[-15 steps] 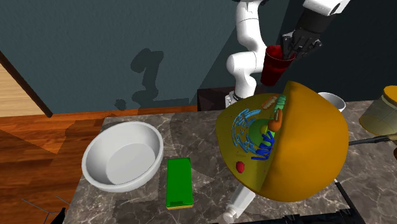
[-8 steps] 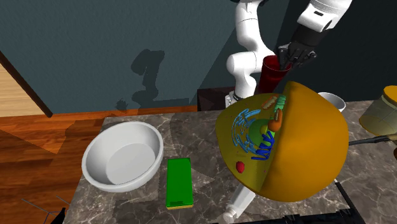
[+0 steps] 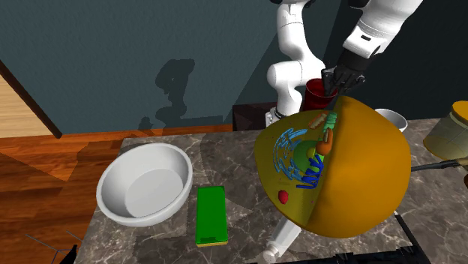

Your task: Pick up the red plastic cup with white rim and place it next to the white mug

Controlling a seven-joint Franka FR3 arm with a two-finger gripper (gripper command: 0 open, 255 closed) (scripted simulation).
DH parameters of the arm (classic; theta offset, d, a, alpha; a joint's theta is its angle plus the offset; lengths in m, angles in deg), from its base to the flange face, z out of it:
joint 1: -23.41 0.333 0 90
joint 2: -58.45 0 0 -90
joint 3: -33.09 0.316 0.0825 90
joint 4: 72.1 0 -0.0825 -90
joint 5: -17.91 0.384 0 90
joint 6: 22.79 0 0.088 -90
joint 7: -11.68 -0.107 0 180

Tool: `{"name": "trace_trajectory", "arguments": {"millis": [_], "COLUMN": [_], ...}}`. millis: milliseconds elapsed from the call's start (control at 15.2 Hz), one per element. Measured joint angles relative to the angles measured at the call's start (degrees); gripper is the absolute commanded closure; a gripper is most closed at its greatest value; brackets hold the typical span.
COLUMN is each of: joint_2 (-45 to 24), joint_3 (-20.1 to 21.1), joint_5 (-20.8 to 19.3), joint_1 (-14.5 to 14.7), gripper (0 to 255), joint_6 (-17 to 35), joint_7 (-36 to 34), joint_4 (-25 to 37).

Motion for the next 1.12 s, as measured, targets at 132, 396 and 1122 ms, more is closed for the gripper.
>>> {"name": "trace_trajectory", "arguments": {"millis": [132, 396, 1122], "joint_2": [0.18, 0.87, 1.02], "joint_3": [-0.12, -0.21, -0.2], "joint_5": [-0.08, -0.1, -0.11], "joint_1": [-0.01, 0.06, 0.11], "gripper": [255, 255, 0], "joint_6": [1.43, 4.18, 6.52], "joint_7": [-0.1, -0.46, -0.83], "joint_4": [-1.61, -5.08, -7.57]}}
